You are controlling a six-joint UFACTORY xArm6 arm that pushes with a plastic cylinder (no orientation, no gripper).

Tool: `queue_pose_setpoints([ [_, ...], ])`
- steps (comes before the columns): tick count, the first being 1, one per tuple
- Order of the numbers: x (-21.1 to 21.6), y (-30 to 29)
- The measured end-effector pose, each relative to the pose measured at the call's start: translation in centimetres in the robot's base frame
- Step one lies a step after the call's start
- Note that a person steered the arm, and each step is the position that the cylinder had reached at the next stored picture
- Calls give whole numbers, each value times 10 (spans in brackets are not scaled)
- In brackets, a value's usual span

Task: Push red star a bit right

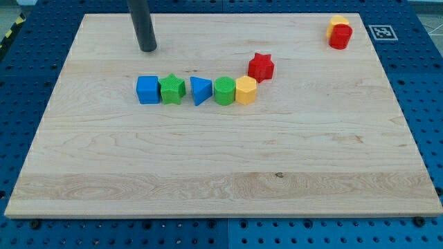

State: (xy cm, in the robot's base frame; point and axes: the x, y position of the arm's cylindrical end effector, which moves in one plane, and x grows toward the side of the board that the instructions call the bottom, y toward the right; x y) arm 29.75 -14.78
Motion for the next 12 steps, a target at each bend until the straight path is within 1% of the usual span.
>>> queue_pose_setpoints([
  [1, 0, 0],
  [2, 9, 14],
  [3, 22, 18],
  [4, 26, 19],
  [8, 28, 20],
  [10, 50, 41],
  [12, 53, 57],
])
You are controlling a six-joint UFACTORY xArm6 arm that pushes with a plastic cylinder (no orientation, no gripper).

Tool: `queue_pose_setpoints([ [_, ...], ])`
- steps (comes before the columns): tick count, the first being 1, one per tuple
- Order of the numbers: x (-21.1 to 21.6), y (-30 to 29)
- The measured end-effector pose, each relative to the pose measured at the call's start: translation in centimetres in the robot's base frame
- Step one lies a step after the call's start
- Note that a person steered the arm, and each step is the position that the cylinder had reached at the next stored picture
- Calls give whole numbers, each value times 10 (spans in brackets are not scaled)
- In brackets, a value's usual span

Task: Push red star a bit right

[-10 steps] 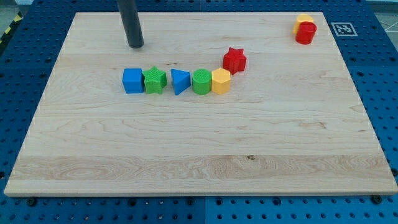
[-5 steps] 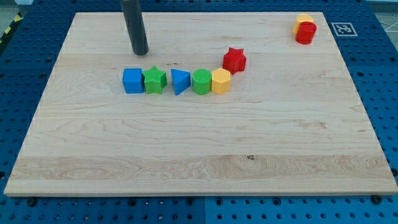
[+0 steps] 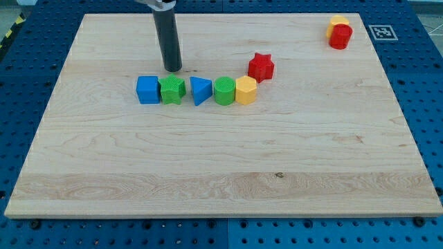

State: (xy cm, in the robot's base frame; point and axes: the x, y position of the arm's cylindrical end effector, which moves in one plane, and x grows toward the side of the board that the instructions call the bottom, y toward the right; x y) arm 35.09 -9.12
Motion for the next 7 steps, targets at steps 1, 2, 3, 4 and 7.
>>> queue_pose_setpoints([
  [1, 0, 0],
  [2, 2, 1],
  [3, 5, 16],
  [4, 14, 30],
  [7, 14, 53],
])
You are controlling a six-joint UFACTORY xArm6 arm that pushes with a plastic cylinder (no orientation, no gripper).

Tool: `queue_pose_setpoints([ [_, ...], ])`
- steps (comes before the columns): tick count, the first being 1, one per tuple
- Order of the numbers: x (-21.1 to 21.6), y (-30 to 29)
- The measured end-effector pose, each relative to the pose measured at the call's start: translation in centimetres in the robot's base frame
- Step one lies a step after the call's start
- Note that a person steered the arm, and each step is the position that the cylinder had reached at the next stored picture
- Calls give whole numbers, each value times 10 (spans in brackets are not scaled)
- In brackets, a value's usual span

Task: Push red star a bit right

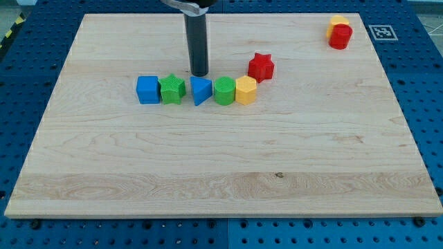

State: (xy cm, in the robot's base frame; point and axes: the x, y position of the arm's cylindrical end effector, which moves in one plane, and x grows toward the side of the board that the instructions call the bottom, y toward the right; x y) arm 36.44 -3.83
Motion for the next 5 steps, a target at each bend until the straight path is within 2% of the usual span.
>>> queue_pose_setpoints([
  [4, 0, 88],
  [5, 14, 107],
])
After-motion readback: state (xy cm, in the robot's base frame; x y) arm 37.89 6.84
